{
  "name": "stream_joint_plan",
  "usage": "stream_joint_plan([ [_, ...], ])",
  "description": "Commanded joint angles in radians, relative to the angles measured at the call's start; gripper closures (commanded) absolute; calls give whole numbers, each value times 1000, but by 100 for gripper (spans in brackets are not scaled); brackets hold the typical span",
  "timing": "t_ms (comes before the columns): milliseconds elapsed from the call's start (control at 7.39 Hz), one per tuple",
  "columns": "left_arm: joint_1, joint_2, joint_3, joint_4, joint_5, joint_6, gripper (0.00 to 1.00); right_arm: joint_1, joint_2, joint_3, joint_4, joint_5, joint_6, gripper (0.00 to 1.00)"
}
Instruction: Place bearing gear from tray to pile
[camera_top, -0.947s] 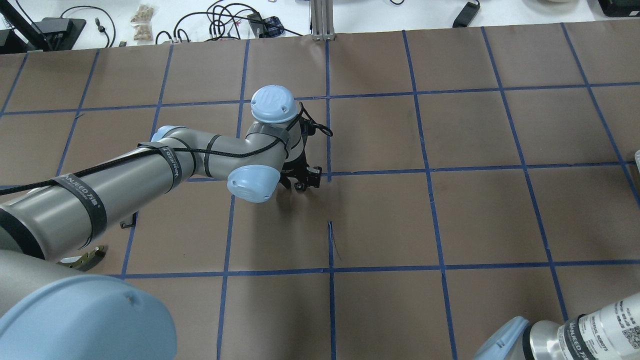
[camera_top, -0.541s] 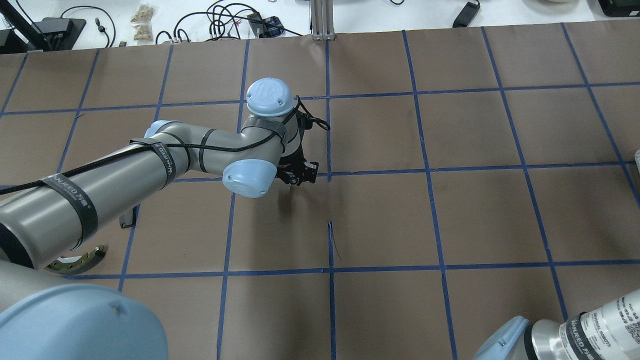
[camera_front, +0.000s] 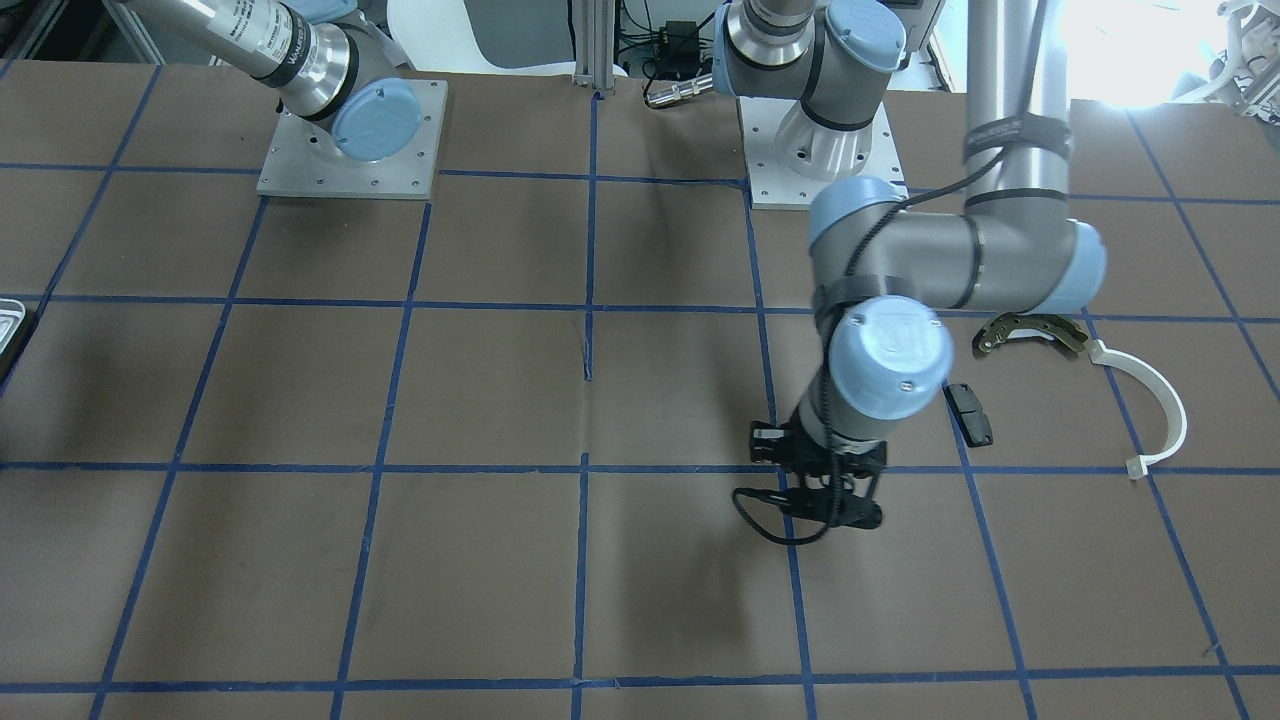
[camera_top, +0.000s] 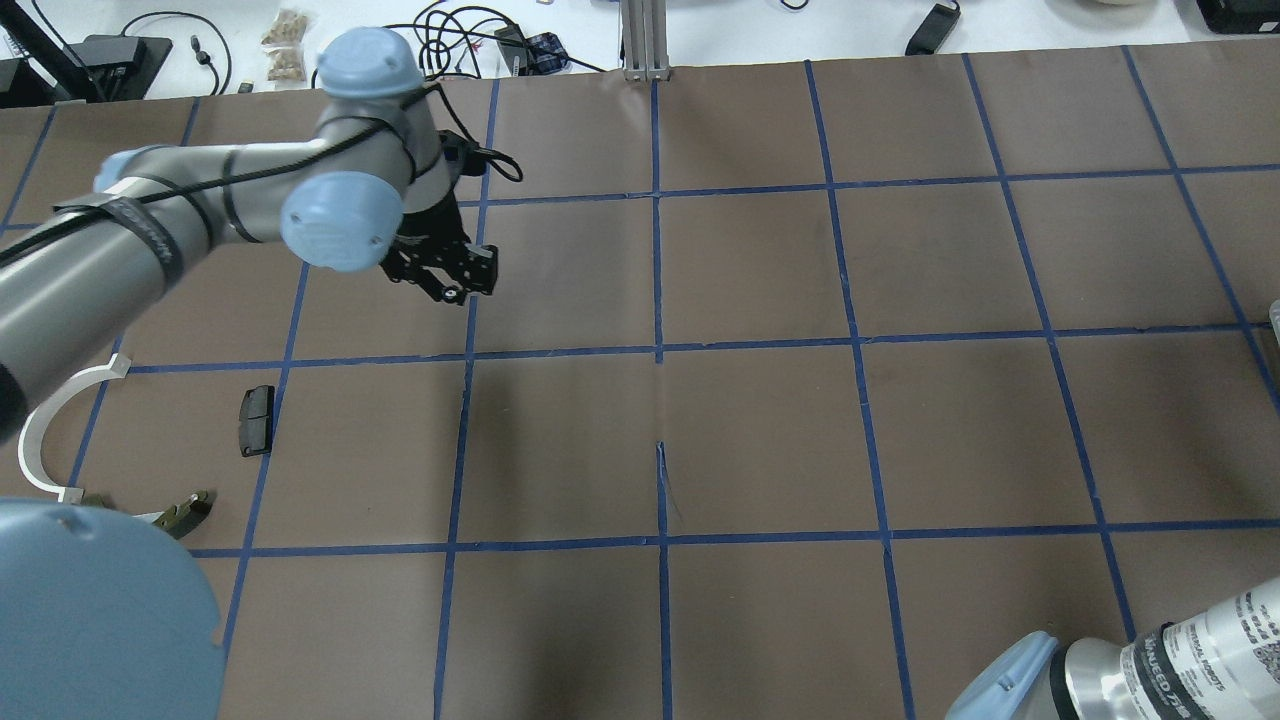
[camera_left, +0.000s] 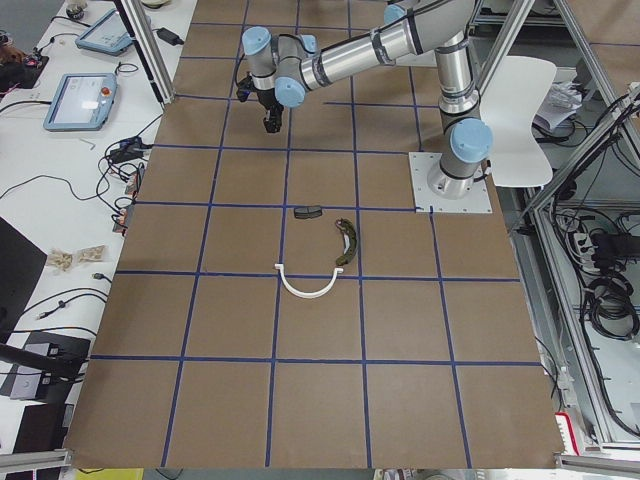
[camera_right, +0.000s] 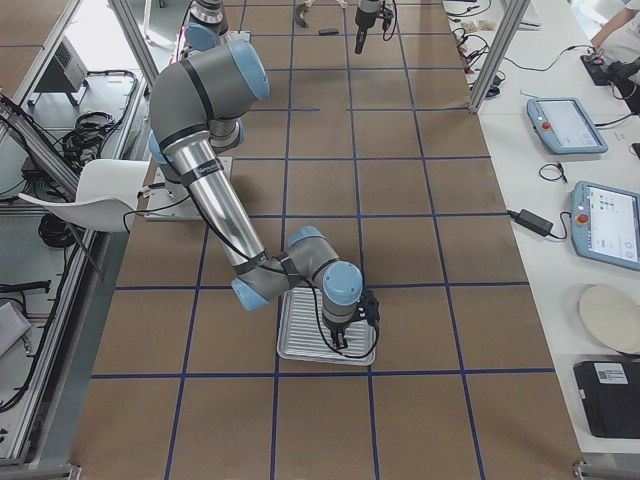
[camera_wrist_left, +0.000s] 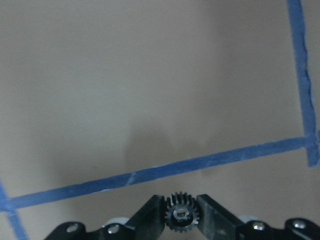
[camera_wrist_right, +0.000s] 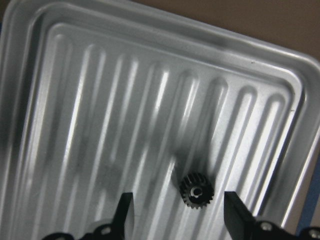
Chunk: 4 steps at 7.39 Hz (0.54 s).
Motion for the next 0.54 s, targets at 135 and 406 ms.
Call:
stream_joint_plan([
  [135,271,9,-2,-48,93,168,100,0,5,-2,-19,2,0,38],
  [406,386,1,-61,-5,90,252,100,0,14,-5,-26,3,1,38],
])
